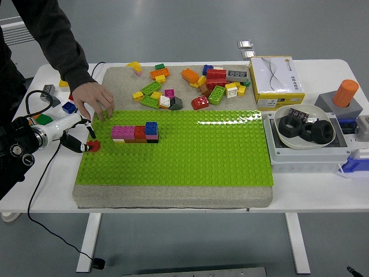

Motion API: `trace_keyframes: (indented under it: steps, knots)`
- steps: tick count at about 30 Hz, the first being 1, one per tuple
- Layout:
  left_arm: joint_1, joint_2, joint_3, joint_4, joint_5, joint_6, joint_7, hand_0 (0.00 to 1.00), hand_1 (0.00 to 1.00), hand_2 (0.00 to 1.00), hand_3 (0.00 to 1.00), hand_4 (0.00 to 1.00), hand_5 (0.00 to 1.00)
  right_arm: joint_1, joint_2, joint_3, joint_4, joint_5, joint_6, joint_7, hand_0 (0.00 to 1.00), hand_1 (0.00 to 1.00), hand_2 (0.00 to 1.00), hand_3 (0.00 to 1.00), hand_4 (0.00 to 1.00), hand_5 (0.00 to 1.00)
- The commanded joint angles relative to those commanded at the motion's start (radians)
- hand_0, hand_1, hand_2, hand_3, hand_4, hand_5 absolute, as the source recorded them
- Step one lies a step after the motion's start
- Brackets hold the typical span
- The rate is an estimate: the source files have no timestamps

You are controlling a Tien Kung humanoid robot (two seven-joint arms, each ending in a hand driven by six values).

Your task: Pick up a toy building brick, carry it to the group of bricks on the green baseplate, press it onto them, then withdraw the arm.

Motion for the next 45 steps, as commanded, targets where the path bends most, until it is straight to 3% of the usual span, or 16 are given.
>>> trace_keyframes:
  steps: [16, 17, 22, 23, 28, 29, 45]
  knots:
    - [0.022, 0.01, -0.031, -0.038, 0.019, -0.016, 0.003, 0.943, 0.971, 0.945, 0.506, 0.746, 0.002, -0.001, 0.0, -0.005, 0.0, 0.005, 0.0, 0.0, 0.518, 0.602, 0.72, 0.801, 0.896, 0.964]
    - [0.021, 0.012, -0.032, -0.039, 0.02, -0.022, 0.004, 0.948, 0.979, 0.964, 0.577, 0.581, 0.002, -0.001, 0.0, -0.005, 0.0, 0.006, 0.0, 0.0, 0.518, 0.602, 0.72, 0.801, 0.897, 0.964]
    - [0.016, 0.019, -0.032, -0.05, 0.029, -0.062, 0.016, 0.948, 0.979, 0.964, 0.577, 0.581, 0.002, -0.001, -0.001, -0.005, 0.0, 0.005, 0.0, 0.0, 0.518, 0.602, 0.72, 0.801, 0.897, 0.964]
    - [0.016, 0.02, -0.032, -0.051, 0.032, -0.067, 0.018, 0.961, 0.991, 0.998, 0.793, 0.824, 0.002, -0.001, -0.002, -0.005, 0.0, 0.004, 0.0, 0.0, 0.518, 0.602, 0.718, 0.801, 0.897, 0.964]
    - [0.015, 0.019, -0.028, -0.051, 0.042, -0.082, 0.025, 0.961, 0.991, 0.998, 0.793, 0.824, 0.002, -0.001, -0.003, -0.004, 0.0, 0.002, 0.001, 0.0, 0.518, 0.602, 0.718, 0.801, 0.897, 0.964]
    - [0.015, 0.019, -0.026, -0.05, 0.043, -0.082, 0.025, 0.971, 0.995, 0.998, 0.81, 0.875, 0.002, -0.001, -0.003, -0.004, 0.0, 0.002, 0.001, 0.0, 0.518, 0.602, 0.719, 0.801, 0.897, 0.964]
    - [0.016, 0.012, -0.014, -0.031, 0.027, -0.082, 0.025, 0.972, 0.996, 0.998, 0.794, 0.878, 0.002, 0.0, -0.003, -0.009, 0.0, 0.003, 0.001, 0.001, 0.518, 0.602, 0.719, 0.802, 0.897, 0.964]
